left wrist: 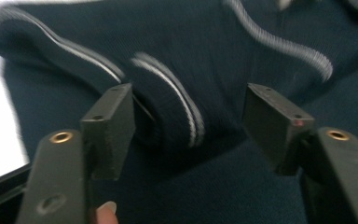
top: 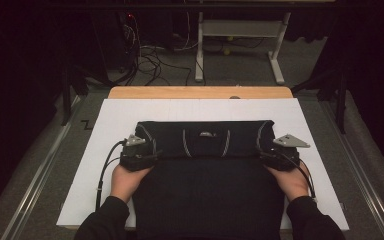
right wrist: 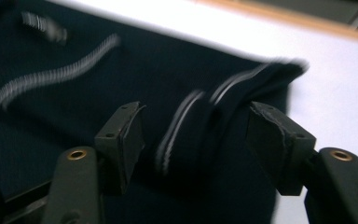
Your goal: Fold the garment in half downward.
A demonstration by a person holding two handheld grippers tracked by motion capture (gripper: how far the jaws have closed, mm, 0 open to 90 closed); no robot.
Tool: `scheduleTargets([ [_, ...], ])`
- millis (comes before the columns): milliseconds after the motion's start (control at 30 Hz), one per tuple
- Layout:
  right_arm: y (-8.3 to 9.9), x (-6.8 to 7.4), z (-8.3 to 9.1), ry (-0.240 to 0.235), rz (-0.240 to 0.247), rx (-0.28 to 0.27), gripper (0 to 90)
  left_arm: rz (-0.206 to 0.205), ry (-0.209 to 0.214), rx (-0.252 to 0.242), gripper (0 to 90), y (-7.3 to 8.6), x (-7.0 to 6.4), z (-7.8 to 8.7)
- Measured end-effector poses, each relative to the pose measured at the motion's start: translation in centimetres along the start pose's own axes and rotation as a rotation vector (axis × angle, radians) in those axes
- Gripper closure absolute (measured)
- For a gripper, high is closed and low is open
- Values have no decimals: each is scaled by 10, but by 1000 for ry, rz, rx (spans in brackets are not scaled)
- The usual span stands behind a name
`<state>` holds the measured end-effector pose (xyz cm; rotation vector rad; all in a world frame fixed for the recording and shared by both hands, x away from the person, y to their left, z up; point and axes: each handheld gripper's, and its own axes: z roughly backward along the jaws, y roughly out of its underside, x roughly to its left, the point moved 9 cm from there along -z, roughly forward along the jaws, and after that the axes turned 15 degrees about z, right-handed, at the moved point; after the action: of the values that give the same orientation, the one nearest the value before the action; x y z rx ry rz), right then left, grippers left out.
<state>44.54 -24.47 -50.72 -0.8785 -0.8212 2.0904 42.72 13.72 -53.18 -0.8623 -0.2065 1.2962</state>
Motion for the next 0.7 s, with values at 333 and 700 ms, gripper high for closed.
scheduleTargets([
  [333, 14, 12, -13, -89, -2, 104, 526, -53, -38, 11, 570, 4, 0, -6],
  [700, 9, 14, -8, -65, 11, 66, 751, -16, 15, -18, 694, -1, -2, 3],
])
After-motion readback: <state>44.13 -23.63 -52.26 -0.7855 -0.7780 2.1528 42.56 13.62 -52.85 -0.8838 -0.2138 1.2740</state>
